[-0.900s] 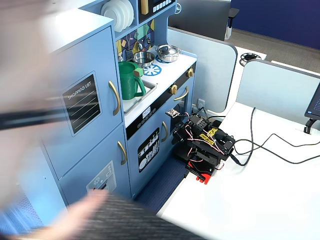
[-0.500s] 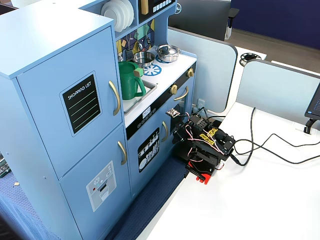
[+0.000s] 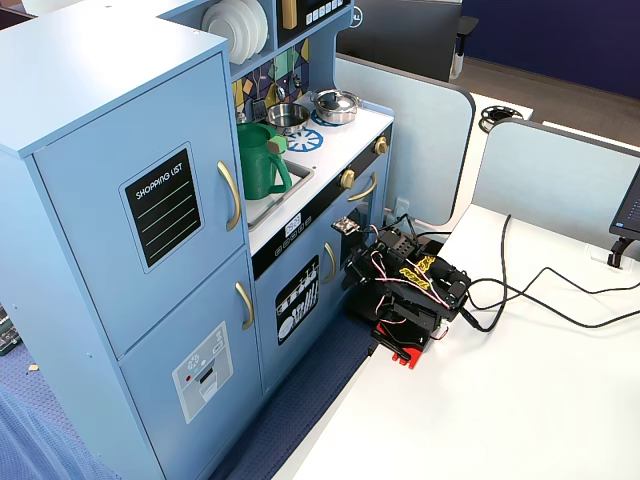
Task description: Open the left cabinet door
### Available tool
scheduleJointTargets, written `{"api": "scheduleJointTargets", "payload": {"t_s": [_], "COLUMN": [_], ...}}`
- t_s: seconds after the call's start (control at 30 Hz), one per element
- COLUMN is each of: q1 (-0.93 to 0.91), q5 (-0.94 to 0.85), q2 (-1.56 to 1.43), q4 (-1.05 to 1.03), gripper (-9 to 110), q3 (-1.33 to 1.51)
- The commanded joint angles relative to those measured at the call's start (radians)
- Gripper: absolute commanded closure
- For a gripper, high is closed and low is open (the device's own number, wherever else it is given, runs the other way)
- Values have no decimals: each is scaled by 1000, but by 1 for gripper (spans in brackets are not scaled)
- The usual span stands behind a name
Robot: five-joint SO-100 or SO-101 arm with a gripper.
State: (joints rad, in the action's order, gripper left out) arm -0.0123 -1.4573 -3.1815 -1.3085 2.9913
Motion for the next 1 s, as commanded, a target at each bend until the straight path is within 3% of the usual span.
{"api": "scheduleJointTargets", "payload": {"t_s": [0.0, 0.13, 0.37, 0.97], "q1": [132, 262, 440, 604], "q5": [110, 12, -103, -193], "q2": [12, 43, 173, 637], "q4": [146, 376, 586, 871], "gripper": [94, 94, 90, 84], "q3": [-104, -187, -417, -992]}}
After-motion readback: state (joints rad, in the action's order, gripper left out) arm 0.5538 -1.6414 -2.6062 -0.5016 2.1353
